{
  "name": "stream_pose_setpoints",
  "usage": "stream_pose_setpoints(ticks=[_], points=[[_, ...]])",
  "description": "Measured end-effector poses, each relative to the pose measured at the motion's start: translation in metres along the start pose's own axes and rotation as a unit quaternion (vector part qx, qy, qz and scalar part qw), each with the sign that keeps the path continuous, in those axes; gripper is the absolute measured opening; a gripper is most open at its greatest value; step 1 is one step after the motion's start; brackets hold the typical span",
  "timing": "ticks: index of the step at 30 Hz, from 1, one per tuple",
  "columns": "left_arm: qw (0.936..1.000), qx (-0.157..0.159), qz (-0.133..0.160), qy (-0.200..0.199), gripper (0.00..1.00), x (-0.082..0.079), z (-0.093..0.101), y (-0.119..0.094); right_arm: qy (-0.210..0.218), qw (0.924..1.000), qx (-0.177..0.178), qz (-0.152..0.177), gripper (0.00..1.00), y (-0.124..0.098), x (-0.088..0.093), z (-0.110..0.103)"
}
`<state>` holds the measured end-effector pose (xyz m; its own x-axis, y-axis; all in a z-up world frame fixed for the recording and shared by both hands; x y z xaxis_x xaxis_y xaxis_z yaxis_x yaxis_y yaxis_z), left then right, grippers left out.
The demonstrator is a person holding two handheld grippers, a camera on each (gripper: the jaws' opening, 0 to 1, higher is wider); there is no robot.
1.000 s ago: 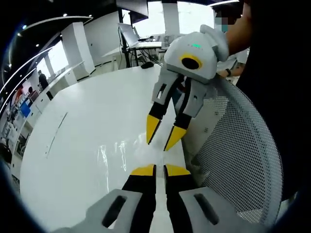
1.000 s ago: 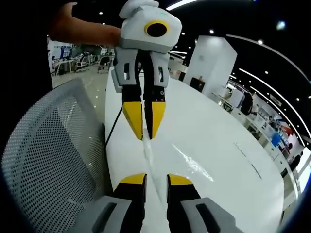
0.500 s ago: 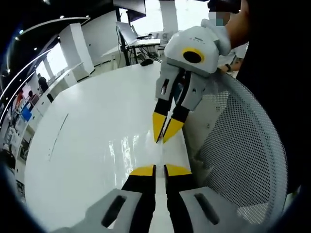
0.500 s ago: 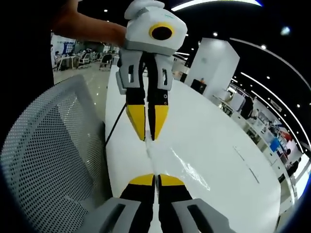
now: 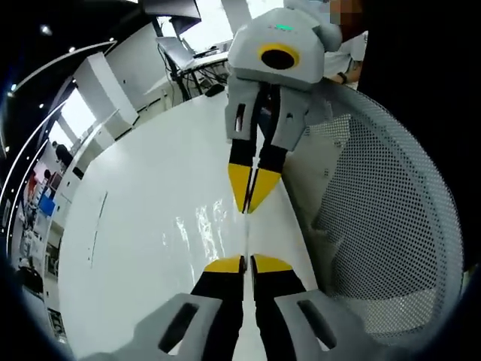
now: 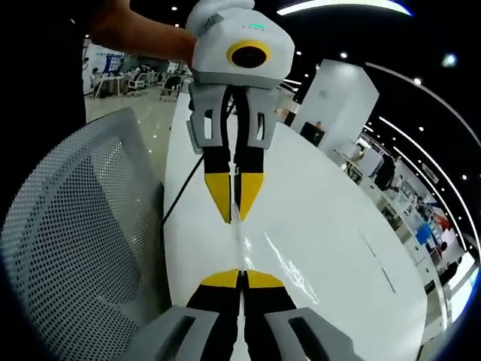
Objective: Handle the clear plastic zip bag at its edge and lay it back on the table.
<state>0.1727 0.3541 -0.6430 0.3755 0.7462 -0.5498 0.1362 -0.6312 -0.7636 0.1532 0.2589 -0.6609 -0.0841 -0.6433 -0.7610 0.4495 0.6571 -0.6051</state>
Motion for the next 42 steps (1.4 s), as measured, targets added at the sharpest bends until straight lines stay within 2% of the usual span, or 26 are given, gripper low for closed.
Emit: stream_pose_setpoints(ticks=[6, 9, 19, 30, 42], points=[[0.9999, -0.004, -0.002, 0.015, 0.01, -0.003, -0.004, 0.003, 0.001, 1.0000, -0.001, 0.006, 0.00, 0.002, -0.008, -0.001], [0.9995, -0.001, -0.017, 0.027, 0.00, 0.001, -0.005, 0.006, 0.001, 1.0000, -0.002, 0.005, 0.00, 0.003, -0.008, -0.001], [0.9986, -0.008, -0.030, 0.042, 0.00, 0.007, -0.006, 0.009, -0.002, 1.0000, 0.002, 0.009, 0.00, 0.000, -0.014, 0.003], [0.9992, -0.007, -0.020, 0.032, 0.00, 0.012, -0.006, 0.009, 0.005, 0.9999, 0.000, 0.015, 0.00, 0.001, -0.016, 0.002], [0.9992, -0.001, -0.019, 0.035, 0.00, 0.011, -0.003, 0.009, 0.005, 0.9995, -0.017, 0.026, 0.06, 0.005, -0.029, 0.001]])
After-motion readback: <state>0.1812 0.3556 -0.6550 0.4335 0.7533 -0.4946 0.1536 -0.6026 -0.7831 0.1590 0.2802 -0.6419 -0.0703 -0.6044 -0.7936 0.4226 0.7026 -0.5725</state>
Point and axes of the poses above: the point that each gripper's makers call its tool centre point, and the gripper's own axes: y roughly forward along the fingers, z roughly to its right, x roughly out of its underside, the point moved 5 cm from there along -y, roughly backward along the fingers, and after that the axes turned 9 degrees about y, right-handed, at the moved point
